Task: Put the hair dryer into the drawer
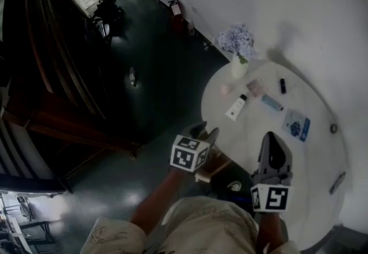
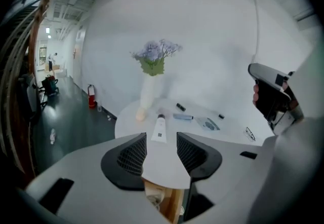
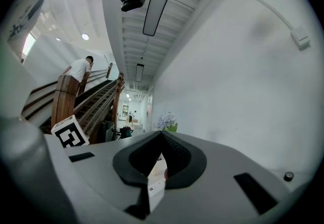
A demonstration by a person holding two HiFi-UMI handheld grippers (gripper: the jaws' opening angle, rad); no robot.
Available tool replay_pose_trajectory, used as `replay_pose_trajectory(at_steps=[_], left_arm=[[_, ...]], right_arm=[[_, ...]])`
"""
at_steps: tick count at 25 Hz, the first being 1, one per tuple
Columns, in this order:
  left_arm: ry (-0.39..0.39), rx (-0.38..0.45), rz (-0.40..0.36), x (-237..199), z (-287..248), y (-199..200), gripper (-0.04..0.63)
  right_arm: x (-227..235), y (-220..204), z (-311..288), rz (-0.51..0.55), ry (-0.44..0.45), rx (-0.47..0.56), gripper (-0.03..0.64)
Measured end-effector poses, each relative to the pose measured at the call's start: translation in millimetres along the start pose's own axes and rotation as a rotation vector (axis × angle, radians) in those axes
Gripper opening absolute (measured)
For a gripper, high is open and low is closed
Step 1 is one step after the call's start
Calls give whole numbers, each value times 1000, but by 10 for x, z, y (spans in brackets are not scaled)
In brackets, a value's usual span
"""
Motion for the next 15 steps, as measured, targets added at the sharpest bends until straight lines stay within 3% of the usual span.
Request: replay_pose_trajectory(at_steps=[6, 15], left_arm=[[-13, 189, -24, 288, 222, 427, 103], [-56, 344, -52, 755, 301, 753, 5]], right_arm=[[89, 58, 80, 2, -28, 35, 4], [251, 104, 267, 20, -83, 56, 4]])
Point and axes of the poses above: the fingertips, and each gripper's own axes: z backward along the fingers, x to its right, y out of its top, the point moved 10 cm from there along z, backward along the fingers, and after that the axes turned 6 degrees about y, right-handed, at the moved point
